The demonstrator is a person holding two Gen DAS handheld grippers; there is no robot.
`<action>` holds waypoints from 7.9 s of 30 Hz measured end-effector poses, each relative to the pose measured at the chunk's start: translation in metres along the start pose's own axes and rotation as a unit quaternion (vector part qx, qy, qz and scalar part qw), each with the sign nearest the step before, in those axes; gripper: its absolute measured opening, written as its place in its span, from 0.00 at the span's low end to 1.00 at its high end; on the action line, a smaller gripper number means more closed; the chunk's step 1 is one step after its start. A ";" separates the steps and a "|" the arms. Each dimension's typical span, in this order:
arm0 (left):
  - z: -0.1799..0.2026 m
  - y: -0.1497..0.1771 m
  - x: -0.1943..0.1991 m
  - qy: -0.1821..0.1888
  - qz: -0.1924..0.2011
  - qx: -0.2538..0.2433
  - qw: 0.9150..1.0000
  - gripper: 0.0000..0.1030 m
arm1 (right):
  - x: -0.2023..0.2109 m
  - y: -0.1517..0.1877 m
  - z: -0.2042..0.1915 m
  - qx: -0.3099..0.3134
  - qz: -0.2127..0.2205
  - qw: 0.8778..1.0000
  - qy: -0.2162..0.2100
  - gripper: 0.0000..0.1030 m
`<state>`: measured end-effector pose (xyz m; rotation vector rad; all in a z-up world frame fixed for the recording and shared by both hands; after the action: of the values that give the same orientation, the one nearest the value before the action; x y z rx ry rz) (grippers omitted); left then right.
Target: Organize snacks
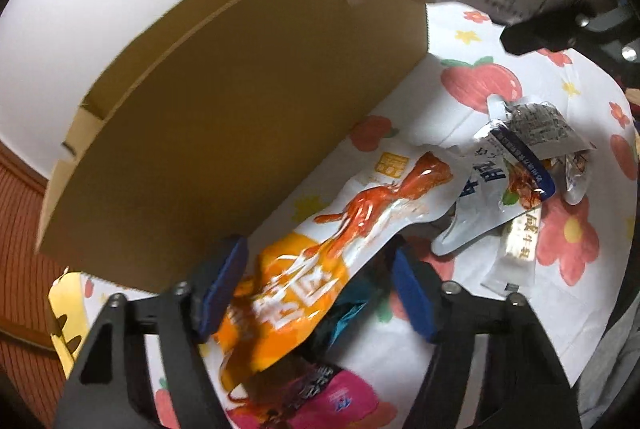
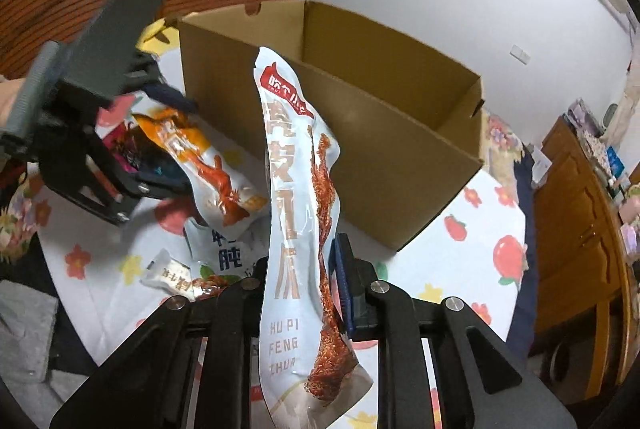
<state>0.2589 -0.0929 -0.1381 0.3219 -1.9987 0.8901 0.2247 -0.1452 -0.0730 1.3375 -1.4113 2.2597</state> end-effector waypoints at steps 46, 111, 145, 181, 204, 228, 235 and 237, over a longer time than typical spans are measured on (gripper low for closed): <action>-0.051 0.008 0.131 0.052 0.198 0.155 0.966 0.20 | 0.031 -0.007 0.002 -0.071 0.081 0.994 -0.004 0.17; -0.172 -0.070 0.057 0.006 0.151 0.267 0.952 0.22 | -0.082 -0.131 0.068 -0.129 0.040 0.987 0.086 0.18; -0.161 -0.021 0.084 0.009 0.177 0.269 0.947 0.47 | -0.046 -0.122 0.045 -0.169 0.084 0.982 -0.007 0.25; -0.082 0.116 0.076 0.026 0.116 0.274 0.954 0.79 | -0.020 0.039 -0.009 -0.131 0.009 0.991 -0.025 0.57; -0.078 0.141 0.042 0.033 0.064 0.294 0.953 0.79 | -0.031 0.059 -0.014 -0.127 -0.030 0.990 -0.059 0.66; -0.078 0.142 0.044 0.040 0.077 0.298 0.950 0.62 | -0.029 0.057 -0.004 -0.176 -0.019 0.982 -0.072 0.62; -0.080 0.143 0.046 0.040 0.079 0.307 0.948 0.62 | -0.019 0.054 -0.001 -0.184 -0.004 0.980 -0.072 0.62; -0.081 0.143 0.046 0.038 0.080 0.306 0.948 0.62 | -0.017 0.054 0.000 -0.184 -0.002 0.980 -0.070 0.62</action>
<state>0.2077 0.0698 -0.1395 0.4634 -1.6524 1.6006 0.2055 -0.1687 -0.1204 1.3886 -1.7618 1.8091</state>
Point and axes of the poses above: each gripper's, at about its wrist camera, not at the fingertips, and x roughly against the way its jaws point, z to its right, y to its underside, the point moved 7 cm from there along -x, roughly the way its jaws point, and after that the axes turned 3 degrees about -y, right-handed, at the moved point
